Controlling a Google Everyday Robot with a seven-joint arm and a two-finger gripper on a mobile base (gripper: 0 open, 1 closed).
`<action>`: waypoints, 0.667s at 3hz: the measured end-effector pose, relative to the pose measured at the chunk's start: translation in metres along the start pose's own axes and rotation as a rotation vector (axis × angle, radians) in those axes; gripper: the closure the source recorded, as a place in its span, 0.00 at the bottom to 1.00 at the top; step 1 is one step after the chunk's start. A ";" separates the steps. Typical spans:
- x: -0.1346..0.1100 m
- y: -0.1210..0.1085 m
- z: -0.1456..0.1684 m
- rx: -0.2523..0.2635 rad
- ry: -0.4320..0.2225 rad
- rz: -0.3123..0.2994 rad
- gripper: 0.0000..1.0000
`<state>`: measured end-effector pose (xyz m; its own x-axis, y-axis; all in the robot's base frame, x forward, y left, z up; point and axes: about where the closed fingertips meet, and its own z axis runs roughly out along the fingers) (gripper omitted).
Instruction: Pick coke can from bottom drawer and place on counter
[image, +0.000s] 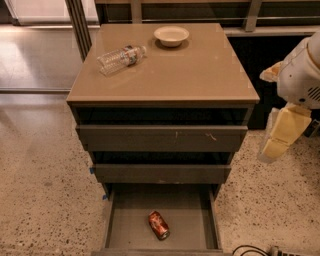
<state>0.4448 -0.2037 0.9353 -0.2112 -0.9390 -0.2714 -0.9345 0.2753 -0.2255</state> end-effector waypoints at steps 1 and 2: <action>-0.008 0.014 0.091 -0.092 -0.112 0.008 0.00; -0.020 0.024 0.172 -0.154 -0.211 0.022 0.00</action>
Offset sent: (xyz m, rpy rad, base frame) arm 0.0439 0.0932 -0.2441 0.3653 0.1452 0.1051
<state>0.4755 -0.1431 0.7744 -0.1822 -0.8649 -0.4678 -0.9664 0.2451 -0.0768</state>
